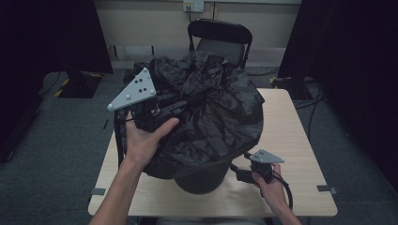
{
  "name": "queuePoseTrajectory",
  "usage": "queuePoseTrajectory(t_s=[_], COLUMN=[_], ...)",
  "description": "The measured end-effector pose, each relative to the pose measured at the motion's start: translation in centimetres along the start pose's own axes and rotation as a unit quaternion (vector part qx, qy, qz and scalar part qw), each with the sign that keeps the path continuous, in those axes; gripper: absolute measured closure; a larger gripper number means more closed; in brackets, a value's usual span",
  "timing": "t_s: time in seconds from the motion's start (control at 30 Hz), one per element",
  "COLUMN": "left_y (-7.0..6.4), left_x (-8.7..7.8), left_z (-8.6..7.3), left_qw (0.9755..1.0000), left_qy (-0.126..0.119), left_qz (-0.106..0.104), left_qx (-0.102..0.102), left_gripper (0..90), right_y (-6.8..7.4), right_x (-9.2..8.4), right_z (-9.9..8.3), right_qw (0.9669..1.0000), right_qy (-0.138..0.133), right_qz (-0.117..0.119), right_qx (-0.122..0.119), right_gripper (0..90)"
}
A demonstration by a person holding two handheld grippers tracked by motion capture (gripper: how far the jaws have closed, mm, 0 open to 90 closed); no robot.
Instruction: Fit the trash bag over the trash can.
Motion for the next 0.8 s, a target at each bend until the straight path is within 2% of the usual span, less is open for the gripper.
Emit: queuePoseTrajectory(t_s=[0.07,0.13,0.2,0.27,0.33,0.4,0.5,0.63,0.8], left_y=[-0.3,-0.6,-0.7,-0.5,-0.3,-0.2,0.1,0.6,1.2], left_x=[0.4,0.7,1.0,1.3,1.4,1.4,1.4,0.8,-0.1], left_z=[-0.5,-1.2,-1.8,-2.3,-2.6,-2.8,-3.1,-3.6,-4.7], left_qw=[0.9996,0.9987,0.9975,0.9956,0.9948,0.9946,0.9923,0.9925,0.9928], left_qy=[0.024,0.046,0.063,0.080,0.087,0.086,0.103,0.106,0.107], left_qz=[0.004,0.004,0.011,0.028,0.036,0.041,0.057,0.053,0.053], left_qx=[0.016,0.021,0.031,0.039,0.038,0.040,0.041,0.029,0.011], left_gripper=[84.6,84.0,81.5,70.3,58.7,47.6,30.6,26.3,27.0], right_y=[0.5,0.7,0.5,0.0,-0.6,-1.0,-1.4,-1.5,-1.8], right_x=[0.3,0.3,-0.1,-0.6,-1.4,-2.1,-3.1,-4.3,-6.3], right_z=[0.1,0.1,0.3,0.6,1.0,1.5,2.1,3.2,5.2], right_qw=[1.0000,0.9999,1.0000,0.9999,0.9999,0.9998,0.9997,0.9997,0.9993], right_qy=[0.003,0.006,0.004,0.003,-0.004,-0.011,-0.021,-0.023,-0.036], right_qz=[0.004,0.006,0.001,-0.010,-0.014,-0.011,-0.006,-0.002,-0.006], right_qx=[-0.007,-0.009,-0.007,-0.002,0.005,0.012,0.006,0.008,0.004], right_gripper=[19.3,13.1,12.1,11.8,11.8,11.8,11.7,12.6,17.1])
Point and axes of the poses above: each handheld gripper's, and its own axes: x roughly forward along the jaws, z roughly out of its top, y roughly to its left, the point moved 6 cm from there along x, roughly forward along the jaws, and after that the axes turned 4 degrees about z, right-handed, at the moved point
